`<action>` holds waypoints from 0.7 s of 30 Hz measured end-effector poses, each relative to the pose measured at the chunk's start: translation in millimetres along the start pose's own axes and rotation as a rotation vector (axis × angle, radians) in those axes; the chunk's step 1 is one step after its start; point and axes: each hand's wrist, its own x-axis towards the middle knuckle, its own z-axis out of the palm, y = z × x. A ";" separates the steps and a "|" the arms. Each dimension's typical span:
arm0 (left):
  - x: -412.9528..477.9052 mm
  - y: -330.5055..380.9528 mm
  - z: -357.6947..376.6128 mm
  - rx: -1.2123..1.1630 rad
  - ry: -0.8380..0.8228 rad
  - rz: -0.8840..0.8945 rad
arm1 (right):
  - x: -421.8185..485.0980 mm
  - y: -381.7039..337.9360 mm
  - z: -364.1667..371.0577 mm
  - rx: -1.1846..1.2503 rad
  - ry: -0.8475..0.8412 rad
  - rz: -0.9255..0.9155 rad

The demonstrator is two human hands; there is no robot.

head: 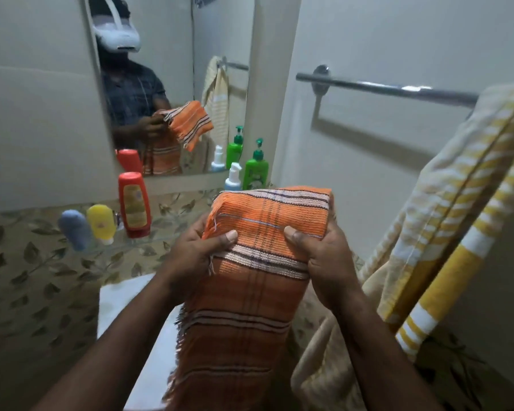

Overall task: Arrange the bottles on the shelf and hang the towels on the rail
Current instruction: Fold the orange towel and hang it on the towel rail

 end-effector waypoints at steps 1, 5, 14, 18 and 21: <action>12.1 9.5 4.3 0.022 -0.015 0.024 | 9.5 -11.6 0.4 -0.047 0.000 -0.045; 58.9 48.8 21.7 0.071 -0.067 0.121 | 50.6 -66.7 7.9 -0.168 0.011 -0.238; 157.3 156.1 84.0 0.035 -0.130 0.423 | 142.4 -183.5 12.8 -0.443 0.222 -0.538; 205.1 201.0 112.3 0.011 -0.186 0.475 | 178.9 -226.8 4.7 -0.509 0.358 -0.605; 247.3 208.7 131.2 0.099 -0.221 0.348 | 200.4 -238.8 -15.2 -0.732 0.517 -0.418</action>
